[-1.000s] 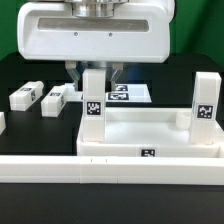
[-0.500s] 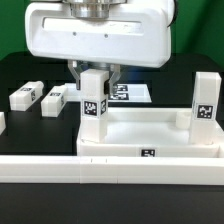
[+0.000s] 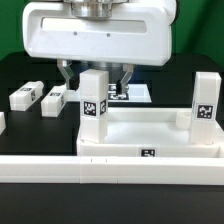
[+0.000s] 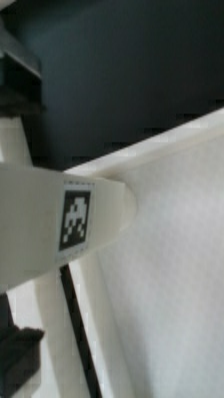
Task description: Assemble desk
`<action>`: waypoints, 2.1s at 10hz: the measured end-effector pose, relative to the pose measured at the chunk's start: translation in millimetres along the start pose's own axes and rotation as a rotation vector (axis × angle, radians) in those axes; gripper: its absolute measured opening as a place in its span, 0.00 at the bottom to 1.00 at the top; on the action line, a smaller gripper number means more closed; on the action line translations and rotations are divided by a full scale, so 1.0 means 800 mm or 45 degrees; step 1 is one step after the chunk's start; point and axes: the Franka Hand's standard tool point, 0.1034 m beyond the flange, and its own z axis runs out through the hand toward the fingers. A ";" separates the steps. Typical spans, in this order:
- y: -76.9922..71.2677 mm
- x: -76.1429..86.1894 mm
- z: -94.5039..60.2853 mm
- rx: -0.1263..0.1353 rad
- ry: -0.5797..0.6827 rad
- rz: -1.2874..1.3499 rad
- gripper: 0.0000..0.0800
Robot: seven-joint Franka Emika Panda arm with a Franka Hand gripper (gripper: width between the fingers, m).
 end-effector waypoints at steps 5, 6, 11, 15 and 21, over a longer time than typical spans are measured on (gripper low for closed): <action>0.002 0.000 0.001 -0.002 0.000 -0.617 0.81; 0.003 0.001 0.001 -0.002 0.000 -0.759 0.81; 0.008 0.002 0.001 -0.017 -0.007 -1.262 0.81; 0.014 0.002 0.001 -0.039 -0.023 -1.568 0.81; 0.015 0.002 0.001 -0.040 -0.025 -1.549 0.36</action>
Offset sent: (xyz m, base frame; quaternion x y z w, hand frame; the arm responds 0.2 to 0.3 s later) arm 0.0072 0.0015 -0.0006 0.0072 0.0058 -0.2565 0.9665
